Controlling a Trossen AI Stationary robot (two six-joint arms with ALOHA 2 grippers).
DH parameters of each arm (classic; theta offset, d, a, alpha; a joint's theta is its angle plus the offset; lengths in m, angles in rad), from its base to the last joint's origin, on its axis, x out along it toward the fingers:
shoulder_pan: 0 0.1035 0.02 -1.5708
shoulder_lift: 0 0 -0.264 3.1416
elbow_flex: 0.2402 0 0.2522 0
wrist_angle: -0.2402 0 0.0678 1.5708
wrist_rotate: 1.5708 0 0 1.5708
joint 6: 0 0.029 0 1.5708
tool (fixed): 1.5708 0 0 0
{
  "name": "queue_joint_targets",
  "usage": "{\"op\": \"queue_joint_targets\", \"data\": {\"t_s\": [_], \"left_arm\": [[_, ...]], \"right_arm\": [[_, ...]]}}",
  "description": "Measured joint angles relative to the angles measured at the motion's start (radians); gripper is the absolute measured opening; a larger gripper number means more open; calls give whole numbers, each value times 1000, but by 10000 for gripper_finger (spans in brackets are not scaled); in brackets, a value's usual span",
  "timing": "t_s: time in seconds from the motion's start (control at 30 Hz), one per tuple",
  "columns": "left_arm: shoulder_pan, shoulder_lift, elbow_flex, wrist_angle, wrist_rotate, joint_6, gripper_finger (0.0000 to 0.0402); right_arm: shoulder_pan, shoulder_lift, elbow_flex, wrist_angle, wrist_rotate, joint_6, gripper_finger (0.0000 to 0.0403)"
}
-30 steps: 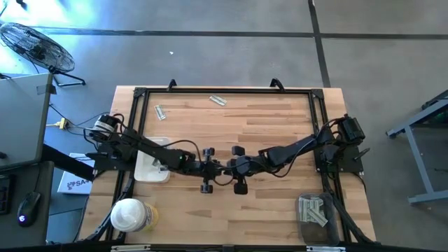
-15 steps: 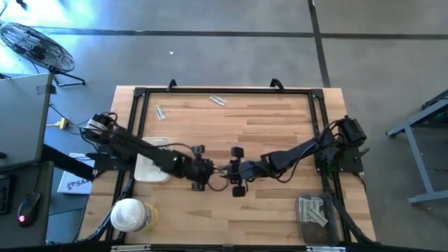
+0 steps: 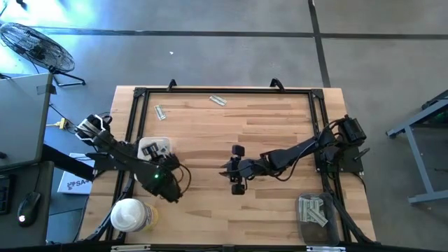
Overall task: Pick & Place First Aid Supplies
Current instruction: Put the blue alcohol pad into the white bin
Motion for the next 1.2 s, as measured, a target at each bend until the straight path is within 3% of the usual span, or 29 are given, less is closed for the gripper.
{"op": "queue_joint_targets", "data": {"t_s": [0.23, 0.43, 0.7, 0.97, 1.2], "left_arm": [[115, 1, -185, 88, 66, -18, 0], [236, 1, -264, 103, 74, 9, 1], [308, 1, -297, 242, 54, 89, 1], [321, 1, -298, 260, 56, 108, 4], [321, 1, -298, 311, 90, 141, 59]], "right_arm": [[0, 0, 0, 0, 2, 5, 124], [0, 0, 0, 2, -4, -9, 124], [0, 0, 0, 3, -44, -5, 124], [0, 0, 0, 4, -44, -3, 124], [0, 0, 0, 3, -55, 14, 124]]}}
